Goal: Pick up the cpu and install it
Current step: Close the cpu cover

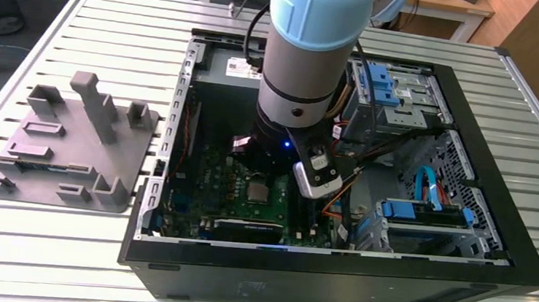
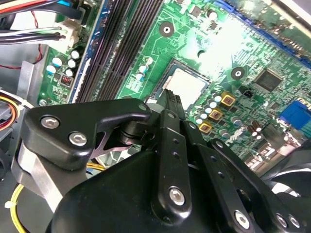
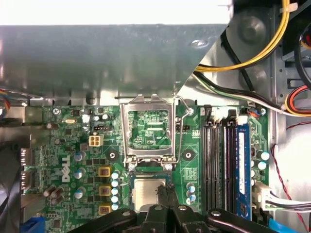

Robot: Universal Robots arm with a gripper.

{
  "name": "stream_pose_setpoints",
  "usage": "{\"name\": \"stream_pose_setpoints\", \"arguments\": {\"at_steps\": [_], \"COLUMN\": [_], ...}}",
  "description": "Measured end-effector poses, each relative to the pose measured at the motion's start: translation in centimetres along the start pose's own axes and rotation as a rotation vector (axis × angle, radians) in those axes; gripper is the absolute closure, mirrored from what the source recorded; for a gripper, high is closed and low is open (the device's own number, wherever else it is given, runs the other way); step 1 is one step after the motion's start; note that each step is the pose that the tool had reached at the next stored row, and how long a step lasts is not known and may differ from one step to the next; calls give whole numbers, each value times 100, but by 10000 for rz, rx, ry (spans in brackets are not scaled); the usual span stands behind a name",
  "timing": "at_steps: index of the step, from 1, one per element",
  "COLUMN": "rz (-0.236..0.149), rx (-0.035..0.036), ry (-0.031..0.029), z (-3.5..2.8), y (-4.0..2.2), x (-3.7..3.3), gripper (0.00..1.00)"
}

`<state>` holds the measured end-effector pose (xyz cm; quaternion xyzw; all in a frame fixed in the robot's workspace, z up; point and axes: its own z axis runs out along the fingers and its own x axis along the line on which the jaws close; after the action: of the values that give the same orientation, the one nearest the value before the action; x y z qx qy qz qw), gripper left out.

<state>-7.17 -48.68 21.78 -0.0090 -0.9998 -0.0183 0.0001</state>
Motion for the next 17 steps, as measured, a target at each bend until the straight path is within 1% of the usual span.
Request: {"name": "stream_pose_setpoints", "arguments": {"at_steps": [5, 10, 17], "rz": [0, -5, -9], "rx": [-21, -59, -64], "ry": [1, 1, 2], "z": [9, 18, 36], "y": [30, 74, 141], "x": [-46, -102, -201], "gripper": [89, 89, 89]}}
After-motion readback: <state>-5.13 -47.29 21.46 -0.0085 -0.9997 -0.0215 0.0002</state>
